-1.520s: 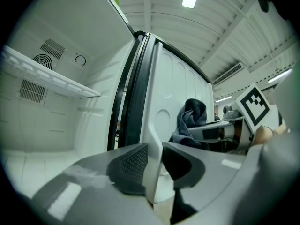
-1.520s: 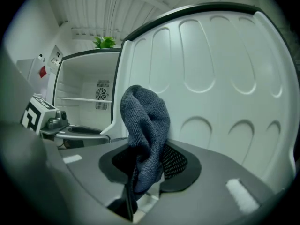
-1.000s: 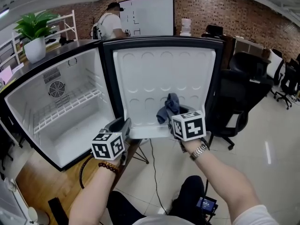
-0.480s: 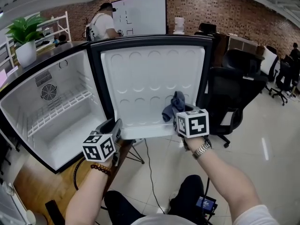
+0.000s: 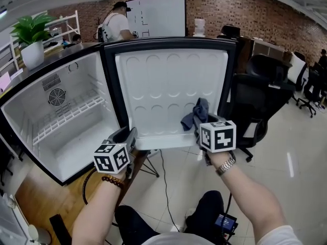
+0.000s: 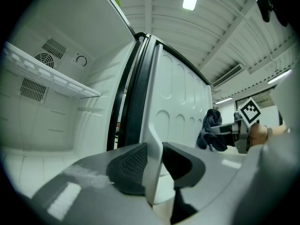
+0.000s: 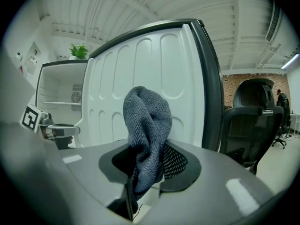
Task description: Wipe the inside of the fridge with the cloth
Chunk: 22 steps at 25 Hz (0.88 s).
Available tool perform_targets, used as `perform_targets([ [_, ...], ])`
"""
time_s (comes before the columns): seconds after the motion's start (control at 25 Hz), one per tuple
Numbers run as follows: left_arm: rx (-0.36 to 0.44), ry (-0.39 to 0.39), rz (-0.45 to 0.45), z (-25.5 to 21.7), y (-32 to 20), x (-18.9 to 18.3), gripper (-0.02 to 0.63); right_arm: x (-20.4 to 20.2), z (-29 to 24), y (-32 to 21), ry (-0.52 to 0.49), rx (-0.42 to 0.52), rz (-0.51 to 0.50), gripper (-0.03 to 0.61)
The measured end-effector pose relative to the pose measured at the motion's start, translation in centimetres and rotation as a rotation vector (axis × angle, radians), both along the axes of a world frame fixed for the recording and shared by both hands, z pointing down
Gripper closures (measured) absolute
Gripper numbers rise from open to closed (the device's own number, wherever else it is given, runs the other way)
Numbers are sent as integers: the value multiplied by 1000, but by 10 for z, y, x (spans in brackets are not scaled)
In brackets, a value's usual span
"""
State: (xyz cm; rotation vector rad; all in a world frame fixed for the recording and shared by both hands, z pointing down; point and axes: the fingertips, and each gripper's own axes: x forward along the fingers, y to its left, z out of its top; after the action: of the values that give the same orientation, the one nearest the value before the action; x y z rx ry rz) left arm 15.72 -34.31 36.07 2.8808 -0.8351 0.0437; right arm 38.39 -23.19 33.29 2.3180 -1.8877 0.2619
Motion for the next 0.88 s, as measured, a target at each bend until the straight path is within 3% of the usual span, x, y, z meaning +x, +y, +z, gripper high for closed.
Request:
perform_targets([
  [0.48, -22, 9, 27, -2, 4, -3, 507, -166, 10, -45, 47, 62, -404, 453],
  [0.72, -8, 26, 63, -9, 10, -22, 495, -201, 12, -73, 42, 73, -475, 454],
  [0.88, -6, 44, 40, -9, 8, -40, 517, -208, 18, -88, 31, 44, -480, 453],
])
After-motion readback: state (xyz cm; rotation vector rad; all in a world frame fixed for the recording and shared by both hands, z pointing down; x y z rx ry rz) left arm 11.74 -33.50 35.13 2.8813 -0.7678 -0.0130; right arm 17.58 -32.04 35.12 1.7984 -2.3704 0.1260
